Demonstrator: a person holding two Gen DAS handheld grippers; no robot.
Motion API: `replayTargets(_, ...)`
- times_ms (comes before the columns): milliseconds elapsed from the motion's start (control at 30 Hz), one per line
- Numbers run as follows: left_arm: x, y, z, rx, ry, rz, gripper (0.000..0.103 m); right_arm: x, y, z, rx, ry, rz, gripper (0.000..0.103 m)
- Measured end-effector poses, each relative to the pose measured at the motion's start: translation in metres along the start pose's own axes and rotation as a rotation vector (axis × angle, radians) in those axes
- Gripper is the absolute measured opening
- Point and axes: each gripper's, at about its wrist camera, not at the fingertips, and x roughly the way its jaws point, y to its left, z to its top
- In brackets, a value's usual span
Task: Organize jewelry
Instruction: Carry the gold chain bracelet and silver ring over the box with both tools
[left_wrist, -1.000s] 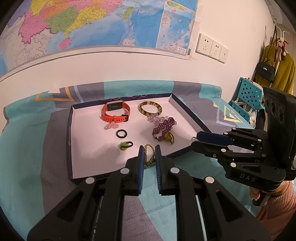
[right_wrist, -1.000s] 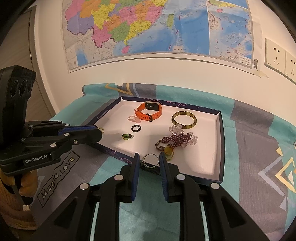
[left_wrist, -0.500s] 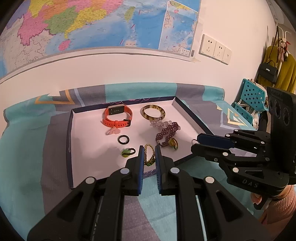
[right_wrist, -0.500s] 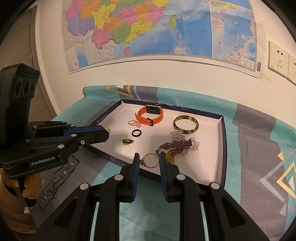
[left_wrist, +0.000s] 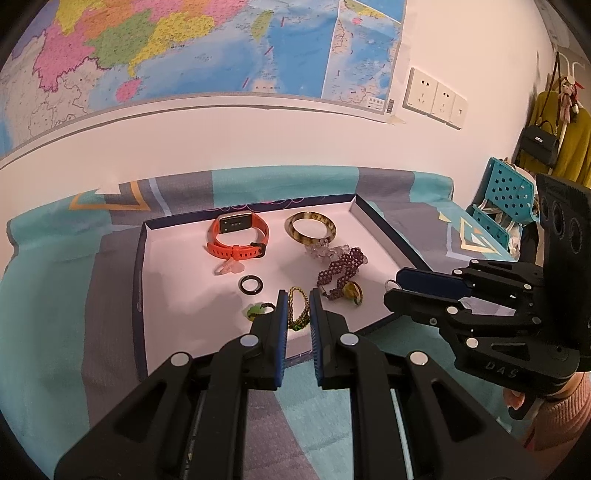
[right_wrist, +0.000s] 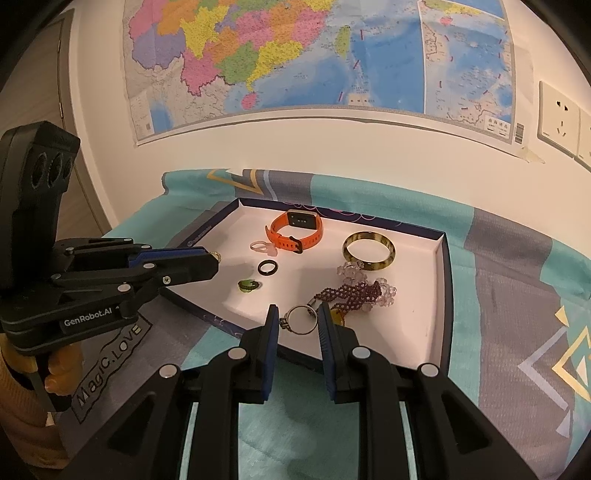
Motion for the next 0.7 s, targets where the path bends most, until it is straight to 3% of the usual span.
replayTargets(700, 0.014, -0.001, 0.006, 0.006, 0.014, 0.012, 0.012, 0.015, -0.004, 0.007, -0.003, 0.015, -0.009, 0.020)
